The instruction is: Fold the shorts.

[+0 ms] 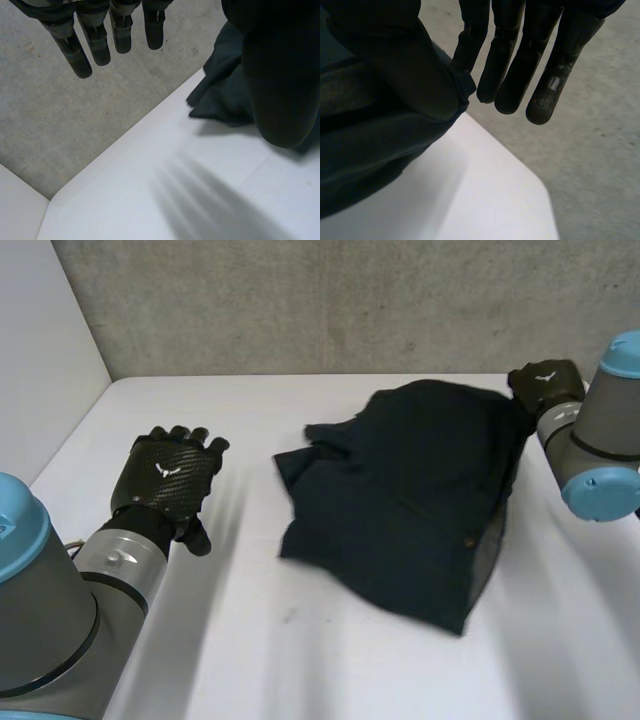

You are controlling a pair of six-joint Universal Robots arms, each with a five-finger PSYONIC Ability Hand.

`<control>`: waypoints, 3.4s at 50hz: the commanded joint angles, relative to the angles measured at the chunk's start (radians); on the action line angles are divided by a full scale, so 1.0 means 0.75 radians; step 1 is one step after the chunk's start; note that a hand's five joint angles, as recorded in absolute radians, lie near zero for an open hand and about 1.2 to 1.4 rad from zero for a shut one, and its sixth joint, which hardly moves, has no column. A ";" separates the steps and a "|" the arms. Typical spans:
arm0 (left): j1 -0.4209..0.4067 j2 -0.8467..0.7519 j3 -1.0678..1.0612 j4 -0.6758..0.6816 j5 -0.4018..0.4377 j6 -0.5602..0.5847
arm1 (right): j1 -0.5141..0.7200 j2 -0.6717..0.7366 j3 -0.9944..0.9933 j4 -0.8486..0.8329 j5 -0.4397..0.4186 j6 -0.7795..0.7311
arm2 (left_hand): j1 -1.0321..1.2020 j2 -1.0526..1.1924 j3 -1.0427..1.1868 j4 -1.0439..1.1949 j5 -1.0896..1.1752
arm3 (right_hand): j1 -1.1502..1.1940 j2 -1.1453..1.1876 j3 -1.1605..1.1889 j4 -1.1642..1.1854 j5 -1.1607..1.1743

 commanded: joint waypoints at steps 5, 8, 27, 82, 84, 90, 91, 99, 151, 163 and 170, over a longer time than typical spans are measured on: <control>-0.005 -0.016 -0.001 0.025 0.001 0.000 | -0.046 0.084 -0.127 0.027 0.005 -0.012 | -0.030 -0.026 -0.041 -0.027 -0.047 | -0.983 -1.329 -1.334 -1.351 -1.271; -0.005 -0.020 -0.003 0.027 0.001 0.000 | -0.048 -0.077 0.047 0.029 -0.013 -0.006 | -0.030 -0.026 -0.040 -0.027 -0.047 | -0.983 -1.329 -1.334 -1.351 -1.271; -0.026 -0.138 0.012 0.142 0.148 -0.006 | 0.017 -0.734 1.256 0.068 -0.314 0.247 | 0.002 0.005 -0.009 0.004 -0.016 | -0.821 -1.166 -1.172 -1.189 -1.109; -0.189 -0.639 0.596 -0.230 0.142 -0.841 | 0.326 -1.104 1.089 -0.068 -0.195 -0.090 | 0.166 0.169 0.155 0.168 0.148 | 0.646 0.300 0.295 0.277 0.358; -0.193 -0.660 0.619 -0.239 0.144 -0.847 | 0.334 -1.141 1.091 -0.063 -0.193 -0.088 | 0.166 0.169 0.155 0.168 0.148 | 0.646 0.300 0.295 0.277 0.358; -0.210 -0.703 0.666 -0.220 0.132 -0.890 | 0.359 -1.212 1.109 -0.047 -0.191 -0.086 | 0.326 0.329 0.315 0.329 0.308 | 0.646 0.300 0.295 0.277 0.358; -0.208 -0.709 0.672 -0.214 0.122 -0.902 | 0.361 -1.219 1.109 -0.047 -0.191 -0.086 | 0.365 0.369 0.354 0.368 0.348 | 0.646 0.300 0.295 0.277 0.358; -0.196 -0.754 0.711 -0.196 -0.160 -0.927 | 0.363 -1.264 1.107 -0.049 -0.183 -0.090 | 0.733 0.736 0.722 0.735 0.715 | 0.646 0.300 0.295 0.277 0.358; -0.073 -0.600 0.887 -0.267 -0.003 0.538 | 0.355 -0.411 0.279 0.213 -0.099 -0.248 | 1.586 1.590 1.576 1.589 1.569 | 0.646 0.300 0.295 0.277 0.358; -0.022 -0.309 1.092 0.934 0.003 0.562 | 0.357 -0.500 -0.006 -0.603 -0.042 -0.174 | 1.586 1.590 1.576 1.589 1.569 | 0.646 0.300 0.295 0.277 0.358; -0.044 -0.188 0.820 0.940 0.013 0.542 | 0.347 -0.589 0.170 -0.677 -0.083 -0.121 | 1.586 1.590 1.576 1.589 1.569 | 0.646 0.300 0.295 0.277 0.358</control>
